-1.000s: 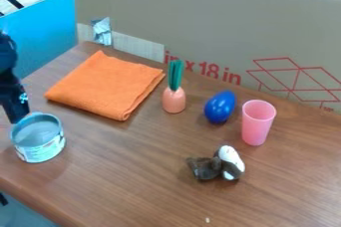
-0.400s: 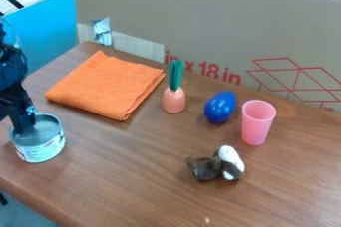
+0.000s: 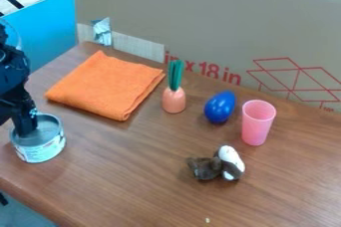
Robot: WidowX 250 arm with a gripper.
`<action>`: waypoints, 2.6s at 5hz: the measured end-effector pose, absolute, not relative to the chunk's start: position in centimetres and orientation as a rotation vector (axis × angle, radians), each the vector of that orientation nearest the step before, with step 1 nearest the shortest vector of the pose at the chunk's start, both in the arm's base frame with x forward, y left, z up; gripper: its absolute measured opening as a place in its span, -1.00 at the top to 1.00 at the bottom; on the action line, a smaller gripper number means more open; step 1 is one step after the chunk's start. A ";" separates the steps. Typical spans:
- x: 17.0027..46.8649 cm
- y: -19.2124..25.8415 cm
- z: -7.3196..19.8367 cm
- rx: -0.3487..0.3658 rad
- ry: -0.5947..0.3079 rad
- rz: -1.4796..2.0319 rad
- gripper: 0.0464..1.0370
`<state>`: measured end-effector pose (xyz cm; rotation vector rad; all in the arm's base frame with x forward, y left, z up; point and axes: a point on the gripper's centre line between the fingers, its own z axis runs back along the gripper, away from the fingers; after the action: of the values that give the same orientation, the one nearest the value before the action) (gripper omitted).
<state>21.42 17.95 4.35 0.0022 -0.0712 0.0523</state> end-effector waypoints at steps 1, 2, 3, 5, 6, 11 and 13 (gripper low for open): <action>21.5 16.6 4.3 0.008 -0.076 0.031 -0.93; 19.6 13.1 4.4 -0.016 -0.065 -0.034 -0.93; 19.2 8.4 4.2 -0.023 -0.043 -0.189 -0.93; 21.2 2.1 3.5 -0.008 -0.066 -0.353 -0.93; 21.9 -0.6 3.4 -0.025 -0.077 -0.406 -0.93; 19.7 -4.8 9.0 0.091 -0.276 -0.304 -0.93; 19.2 1.4 14.7 0.095 -0.404 -0.107 -0.93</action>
<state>19.18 1.44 14.70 0.0950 -0.4043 -0.1065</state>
